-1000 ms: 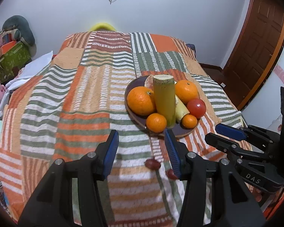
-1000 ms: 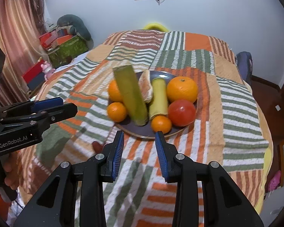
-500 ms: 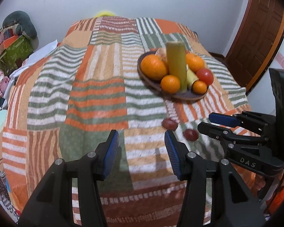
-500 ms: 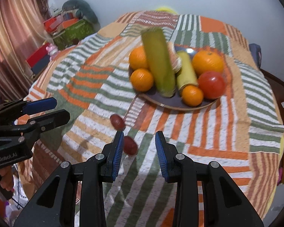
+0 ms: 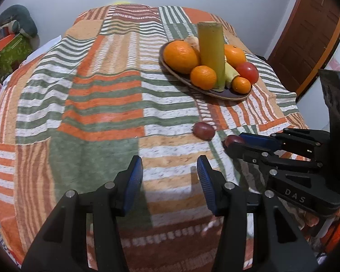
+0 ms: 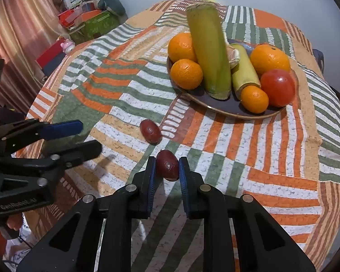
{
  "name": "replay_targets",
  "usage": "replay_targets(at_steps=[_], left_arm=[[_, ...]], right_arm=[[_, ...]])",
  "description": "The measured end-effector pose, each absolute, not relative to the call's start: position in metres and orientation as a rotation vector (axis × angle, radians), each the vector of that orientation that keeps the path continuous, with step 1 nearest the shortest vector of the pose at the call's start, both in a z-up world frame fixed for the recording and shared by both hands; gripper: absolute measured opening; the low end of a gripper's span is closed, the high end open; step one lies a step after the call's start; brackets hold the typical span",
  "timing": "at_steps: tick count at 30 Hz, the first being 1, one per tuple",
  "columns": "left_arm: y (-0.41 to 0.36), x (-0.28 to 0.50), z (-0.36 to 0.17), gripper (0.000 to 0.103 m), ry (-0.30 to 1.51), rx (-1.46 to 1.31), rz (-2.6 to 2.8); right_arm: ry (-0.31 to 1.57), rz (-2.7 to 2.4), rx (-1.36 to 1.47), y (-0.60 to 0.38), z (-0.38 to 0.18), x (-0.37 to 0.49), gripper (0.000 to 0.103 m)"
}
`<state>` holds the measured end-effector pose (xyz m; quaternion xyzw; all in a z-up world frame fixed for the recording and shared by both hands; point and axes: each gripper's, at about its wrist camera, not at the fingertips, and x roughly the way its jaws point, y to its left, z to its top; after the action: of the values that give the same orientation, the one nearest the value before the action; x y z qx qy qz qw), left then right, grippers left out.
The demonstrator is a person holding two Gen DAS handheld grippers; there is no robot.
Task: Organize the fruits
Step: 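Grasp a dark red date with the right gripper while the left gripper grasps the other date, then lower both dates onto the purple plate and open both grippers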
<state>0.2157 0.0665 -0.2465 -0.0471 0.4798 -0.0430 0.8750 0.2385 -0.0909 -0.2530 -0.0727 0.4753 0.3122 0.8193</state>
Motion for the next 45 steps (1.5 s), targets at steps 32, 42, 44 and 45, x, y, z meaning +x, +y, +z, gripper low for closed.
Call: replay_targets(at_steps=[32, 42, 44, 45], left_arm=[[0.025, 0.26, -0.22, 0.024, 0.918, -0.063, -0.176], [0.01, 0.295, -0.166, 0.024, 0.79, -0.069, -0.219], [0.007, 0.304, -0.159, 0.024, 0.775, -0.071, -0.227], [0.006, 0.309, -0.157, 0.024, 0.769, -0.07, -0.229]], right_arm=[[0.884, 0.53, -0.037, -0.164, -0.218, 0.271, 0.018], [0.798, 0.518, -0.037, -0.167, -0.19, 0.296, 0.018], [0.783, 0.518, -0.038, -0.166, -0.185, 0.303, 0.018], [0.775, 0.519, -0.038, -0.165, -0.184, 0.307, 0.018]])
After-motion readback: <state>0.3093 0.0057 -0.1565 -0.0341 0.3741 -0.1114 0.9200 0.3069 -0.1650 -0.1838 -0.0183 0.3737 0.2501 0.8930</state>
